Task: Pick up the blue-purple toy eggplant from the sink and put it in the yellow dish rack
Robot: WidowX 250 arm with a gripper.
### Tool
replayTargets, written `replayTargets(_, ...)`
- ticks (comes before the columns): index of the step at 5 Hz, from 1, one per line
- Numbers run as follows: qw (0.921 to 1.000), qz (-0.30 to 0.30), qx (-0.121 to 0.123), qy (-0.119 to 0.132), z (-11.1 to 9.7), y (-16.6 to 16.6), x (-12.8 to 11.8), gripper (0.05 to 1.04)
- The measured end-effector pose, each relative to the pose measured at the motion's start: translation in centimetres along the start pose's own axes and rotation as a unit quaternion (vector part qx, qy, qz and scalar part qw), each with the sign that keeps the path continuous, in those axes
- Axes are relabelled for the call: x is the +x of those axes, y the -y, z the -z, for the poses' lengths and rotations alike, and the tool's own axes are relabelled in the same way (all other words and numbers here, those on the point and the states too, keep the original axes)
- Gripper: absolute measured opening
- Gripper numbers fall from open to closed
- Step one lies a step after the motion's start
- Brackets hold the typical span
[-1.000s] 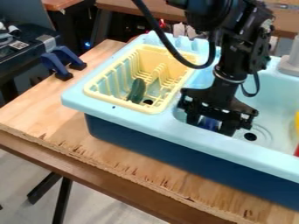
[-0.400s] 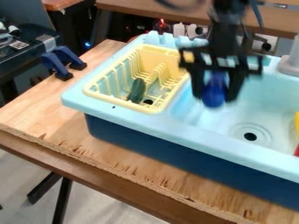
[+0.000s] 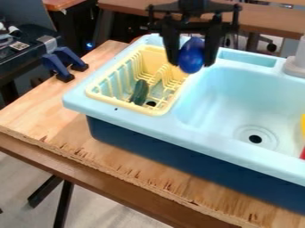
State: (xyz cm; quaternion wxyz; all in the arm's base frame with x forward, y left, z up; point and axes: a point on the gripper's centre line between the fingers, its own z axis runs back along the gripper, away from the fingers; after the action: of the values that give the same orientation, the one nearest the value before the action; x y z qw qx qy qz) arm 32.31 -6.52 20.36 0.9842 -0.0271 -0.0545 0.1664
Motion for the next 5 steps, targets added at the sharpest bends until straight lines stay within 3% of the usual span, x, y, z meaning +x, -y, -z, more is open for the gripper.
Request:
replayTargets(1,0.9987,-0.009,0.021,-0.045,1.1,-2.8,-1.3,0.668)
replayTargets(2,0.9970,-0.022,0.031,-0.067,2.1,-4.8,-1.7,0.668)
replayTargets(4,0.9987,-0.010,0.022,-0.044,2.8,-7.2,-0.1,0.668)
replayTargets(5,0.9981,0.008,0.020,-0.058,4.3,-7.3,0.4,0.668)
